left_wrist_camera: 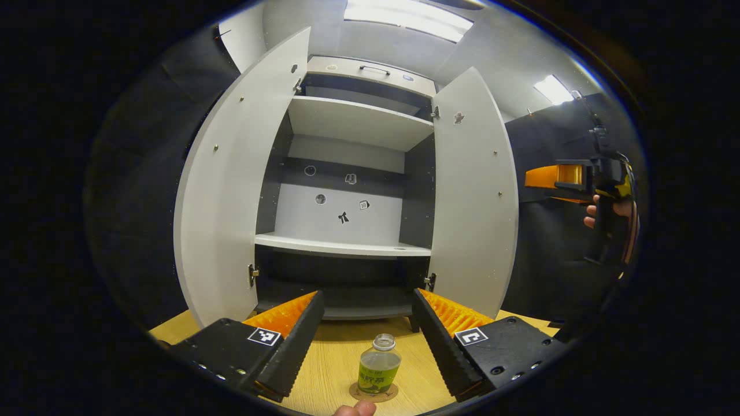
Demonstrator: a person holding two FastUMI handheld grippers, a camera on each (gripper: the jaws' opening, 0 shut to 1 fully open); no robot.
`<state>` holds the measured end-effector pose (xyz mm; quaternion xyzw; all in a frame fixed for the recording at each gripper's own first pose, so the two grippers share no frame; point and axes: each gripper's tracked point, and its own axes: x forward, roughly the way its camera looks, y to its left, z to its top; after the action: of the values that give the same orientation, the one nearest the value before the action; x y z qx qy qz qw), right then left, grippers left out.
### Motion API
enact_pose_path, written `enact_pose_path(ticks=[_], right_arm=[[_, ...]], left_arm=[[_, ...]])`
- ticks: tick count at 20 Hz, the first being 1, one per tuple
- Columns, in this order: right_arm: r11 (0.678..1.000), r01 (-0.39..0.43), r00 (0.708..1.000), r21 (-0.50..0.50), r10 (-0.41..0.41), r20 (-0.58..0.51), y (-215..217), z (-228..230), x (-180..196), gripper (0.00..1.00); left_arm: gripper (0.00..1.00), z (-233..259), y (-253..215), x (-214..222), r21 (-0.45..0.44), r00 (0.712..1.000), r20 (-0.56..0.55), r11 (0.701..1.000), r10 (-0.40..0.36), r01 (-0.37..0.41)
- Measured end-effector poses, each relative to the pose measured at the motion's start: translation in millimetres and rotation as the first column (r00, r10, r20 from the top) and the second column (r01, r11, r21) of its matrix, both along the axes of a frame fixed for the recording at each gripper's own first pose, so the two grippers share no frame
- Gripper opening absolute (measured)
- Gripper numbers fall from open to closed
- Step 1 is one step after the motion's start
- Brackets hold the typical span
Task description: Grasp the bottle in the cabinet with the left hand and place it on the coaster, then close the right door with the right hand and the left door with the left hand.
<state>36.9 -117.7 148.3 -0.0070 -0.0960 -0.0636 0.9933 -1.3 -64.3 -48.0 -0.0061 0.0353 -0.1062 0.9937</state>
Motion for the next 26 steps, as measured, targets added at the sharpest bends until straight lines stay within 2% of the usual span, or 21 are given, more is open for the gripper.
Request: enact_pose_path(ticks=[1, 4, 5, 7, 8, 10, 12, 14, 20, 24, 26], right_arm=[[1.000, 0.015, 1.000, 0.002, -0.015, 0.021, -13, 13, 5, 0.83], [0.991, 0.132, 0.989, 0.011, -0.132, 0.061, -61, 44, 22, 0.83], [0.988, 0.157, 0.986, -0.008, -0.156, 0.066, -70, 53, 31, 0.83], [0.983, 0.174, 0.984, -0.051, -0.171, 0.055, -77, 58, 50, 0.83], [0.983, 0.170, 0.985, -0.073, -0.167, 0.048, -77, 59, 59, 0.83], [0.981, 0.165, 0.986, -0.097, -0.164, 0.019, -76, 55, 72, 0.83], [0.978, 0.183, 0.983, -0.104, -0.185, -0.009, -74, 49, 76, 0.83], [0.975, 0.196, 0.981, -0.105, -0.196, 0.009, -73, 50, 76, 0.82], [0.986, 0.162, 0.987, -0.032, -0.162, -0.001, -57, 44, 75, 0.81], [0.998, 0.061, 0.998, -0.006, -0.061, -0.029, -12, 35, 79, 0.81], [0.999, 0.036, 0.999, -0.033, -0.037, -0.039, 9, 34, 83, 0.81]], left_arm=[[0.94, 0, 1, -1, 0.001, 1.000, -0.003, 1.000, 0.004, -0.004], [0.94, 4, 3, -2, -0.028, 1.000, -0.002, 0.999, 0.021, -0.021], [0.97, 4, 3, -3, -0.039, 1.000, -0.004, 0.999, 0.023, -0.023], [0.94, 3, 6, -3, -0.046, 0.999, -0.011, 0.998, 0.033, -0.033], [0.97, 1, 7, -2, -0.043, 0.999, -0.017, 0.998, 0.040, -0.041], [0.94, 0, 12, -3, -0.034, 0.998, -0.019, 0.998, 0.057, -0.057], [0.94, -1, 18, -4, -0.023, 0.997, -0.018, 0.997, 0.079, -0.080], [0.94, -2, 23, -4, -0.017, 0.995, -0.017, 0.995, 0.102, -0.102], [0.94, -3, 27, 3, -0.017, 0.994, -0.015, 0.994, 0.111, -0.111], [0.94, -1, 28, 7, -0.039, 0.993, -0.022, 0.993, 0.113, -0.114], [0.94, -3, 34, 5, -0.041, 0.992, -0.032, 0.991, 0.126, -0.127]])
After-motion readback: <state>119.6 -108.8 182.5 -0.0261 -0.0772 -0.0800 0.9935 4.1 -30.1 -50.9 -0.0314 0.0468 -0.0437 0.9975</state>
